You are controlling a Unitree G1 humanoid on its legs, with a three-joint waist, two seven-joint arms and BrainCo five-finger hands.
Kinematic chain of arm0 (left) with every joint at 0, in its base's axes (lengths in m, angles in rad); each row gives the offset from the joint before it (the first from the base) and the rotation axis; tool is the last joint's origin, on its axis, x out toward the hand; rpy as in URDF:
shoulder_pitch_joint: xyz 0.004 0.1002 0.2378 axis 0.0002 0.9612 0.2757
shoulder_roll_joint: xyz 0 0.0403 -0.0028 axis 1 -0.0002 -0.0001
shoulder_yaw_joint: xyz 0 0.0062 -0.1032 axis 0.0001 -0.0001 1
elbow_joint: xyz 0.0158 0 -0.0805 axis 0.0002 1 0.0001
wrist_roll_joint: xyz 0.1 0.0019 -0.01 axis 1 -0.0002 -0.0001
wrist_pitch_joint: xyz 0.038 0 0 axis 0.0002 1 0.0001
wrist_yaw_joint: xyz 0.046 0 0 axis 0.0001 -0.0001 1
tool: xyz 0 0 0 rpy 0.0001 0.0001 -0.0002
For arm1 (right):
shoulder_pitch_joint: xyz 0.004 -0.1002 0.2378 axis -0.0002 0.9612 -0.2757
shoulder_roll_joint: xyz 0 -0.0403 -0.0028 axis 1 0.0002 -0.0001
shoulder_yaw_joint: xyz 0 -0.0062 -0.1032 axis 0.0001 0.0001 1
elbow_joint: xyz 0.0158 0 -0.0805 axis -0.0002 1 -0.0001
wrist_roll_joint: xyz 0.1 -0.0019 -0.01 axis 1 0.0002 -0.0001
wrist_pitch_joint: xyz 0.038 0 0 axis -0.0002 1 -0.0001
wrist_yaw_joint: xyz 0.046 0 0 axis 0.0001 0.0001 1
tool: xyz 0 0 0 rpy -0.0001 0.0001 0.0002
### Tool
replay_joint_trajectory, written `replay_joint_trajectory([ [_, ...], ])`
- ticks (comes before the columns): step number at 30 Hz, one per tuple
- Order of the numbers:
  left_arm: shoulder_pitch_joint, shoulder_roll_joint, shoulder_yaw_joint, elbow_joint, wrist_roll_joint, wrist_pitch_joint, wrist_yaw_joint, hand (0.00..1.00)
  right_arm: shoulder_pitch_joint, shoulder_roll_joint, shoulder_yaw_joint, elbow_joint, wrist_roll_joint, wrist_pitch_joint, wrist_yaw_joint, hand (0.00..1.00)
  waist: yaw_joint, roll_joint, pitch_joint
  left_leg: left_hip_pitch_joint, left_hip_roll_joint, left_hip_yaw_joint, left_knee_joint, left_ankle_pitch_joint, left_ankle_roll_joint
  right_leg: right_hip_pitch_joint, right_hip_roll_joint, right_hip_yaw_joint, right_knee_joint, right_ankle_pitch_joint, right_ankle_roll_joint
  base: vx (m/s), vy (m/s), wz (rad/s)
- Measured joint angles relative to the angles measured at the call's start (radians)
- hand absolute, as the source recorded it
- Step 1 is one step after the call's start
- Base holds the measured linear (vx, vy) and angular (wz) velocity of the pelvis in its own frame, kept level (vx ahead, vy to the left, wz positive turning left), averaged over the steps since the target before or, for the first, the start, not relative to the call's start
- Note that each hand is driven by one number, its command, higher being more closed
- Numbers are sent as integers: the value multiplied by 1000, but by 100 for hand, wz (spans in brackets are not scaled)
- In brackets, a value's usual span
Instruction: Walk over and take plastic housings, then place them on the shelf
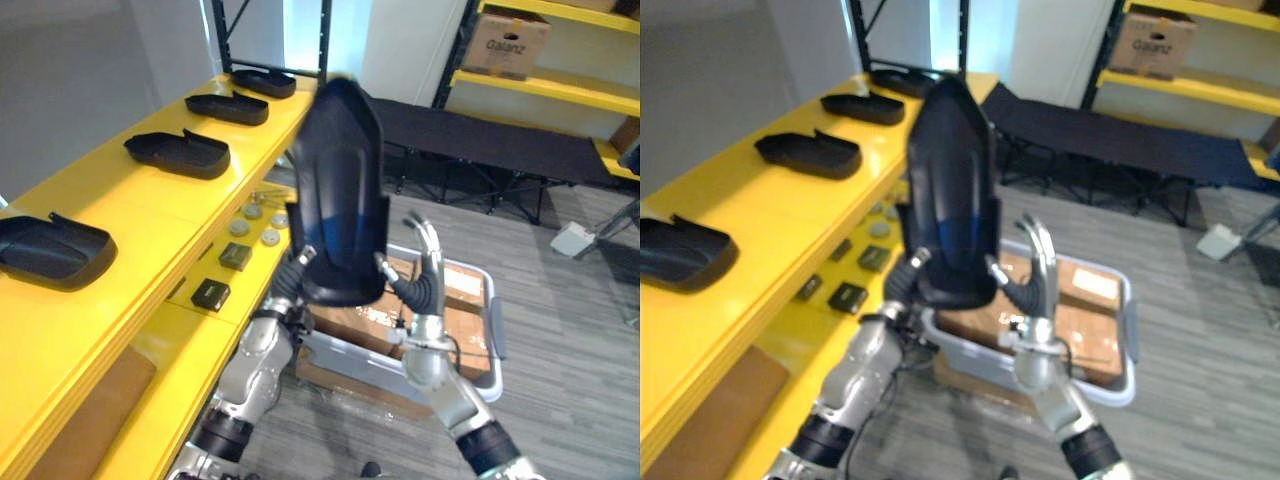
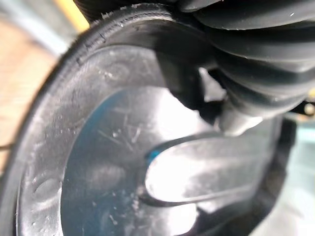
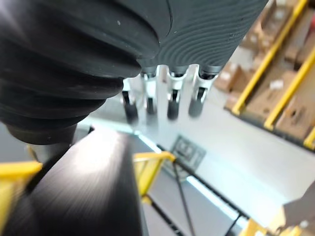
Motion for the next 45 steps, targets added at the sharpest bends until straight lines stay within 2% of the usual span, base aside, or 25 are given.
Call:
replay_joint_trajectory([
  [2, 34, -4, 12, -40, 17, -23, 1, 100, 7, 8, -13, -18, 0, -19, -3, 0, 1, 3, 2, 2, -1, 0, -1, -2, 0, 1, -1, 0, 0, -2, 2, 0, 0, 0],
  [5, 104, -21, 66, -89, 26, -59, 18, 100, 45, 31, -100, -18, 44, -15, -36, 0, 1, 4, 2, 3, -4, 0, -1, -7, 2, 2, -4, 0, 0, -6, 5, 21, 14, 0],
  [11, 233, -40, 164, -159, 65, -145, 95, 100, 128, 73, -244, -112, 190, -18, -128, 0, -1, 7, 4, 3, -8, 7, 0, -18, 3, 0, -6, 8, -3, -8, 8, 16, 9, -2],
  [12, 238, -40, 164, -165, 65, -148, 96, 100, 133, 77, -252, -115, 202, -18, -131, 0, 0, 7, 4, 3, -8, 7, 0, -19, 3, 0, -6, 9, -3, -8, 8, 0, 0, 0],
  [14, 279, -46, 174, -207, 65, -182, 106, 100, 160, 108, -318, -118, 276, -17, -133, 0, 0, 8, 5, 3, -12, 6, 0, -22, 6, 0, -10, 9, -3, -10, 11, 0, 0, 0],
  [17, 316, -77, 209, -256, 71, -234, 121, 100, 202, 139, -388, -116, 356, -16, -124, 0, -2, 17, 11, 3, -18, 6, 0, -25, 9, 2, -17, 9, -3, -12, 14, 0, 0, 0],
  [19, 338, -94, 255, -286, 73, -282, 130, 100, 237, 158, -420, -112, 416, -13, -91, 0, -4, 28, 17, 2, -21, 6, -1, -26, 11, 2, -21, 8, -3, -13, 15, 0, 0, 0],
  [22, 361, -98, 308, -319, 133, -334, 139, 100, 272, 169, -435, -92, 470, -10, -45, 0, -8, 33, 18, -4, -21, 3, -1, -26, 11, -1, -21, 5, -3, -14, 16, 0, 4, 3],
  [25, 381, -98, 330, -345, 136, -382, 152, 100, 277, 181, -444, -92, 501, -3, 6, 0, -13, 33, 18, -6, -23, 1, -1, -26, 11, -1, -23, 3, -3, -13, 16, -1, 3, 1],
  [31, 384, -100, 360, -358, 146, -425, 180, 100, 294, 198, -445, -92, 509, 14, 53, 0, -13, 34, 18, -8, -29, -5, -1, -26, 12, 0, -28, -4, -3, -14, 17, -6, 9, 2],
  [37, 384, -116, 359, -378, 184, -425, 196, 100, 293, 197, -429, -90, 508, 30, 75, 0, -13, 36, 17, -10, -30, -8, -1, -26, 13, 0, -29, -8, -3, -14, 17, 0, 0, 0],
  [45, 390, -117, 360, -378, 195, -424, 202, 100, 293, 195, -410, -77, 510, 62, 184, 0, -13, 36, 17, -23, -34, -20, 0, -25, 15, -3, -33, -19, -3, -14, 17, -10, 9, 4],
])
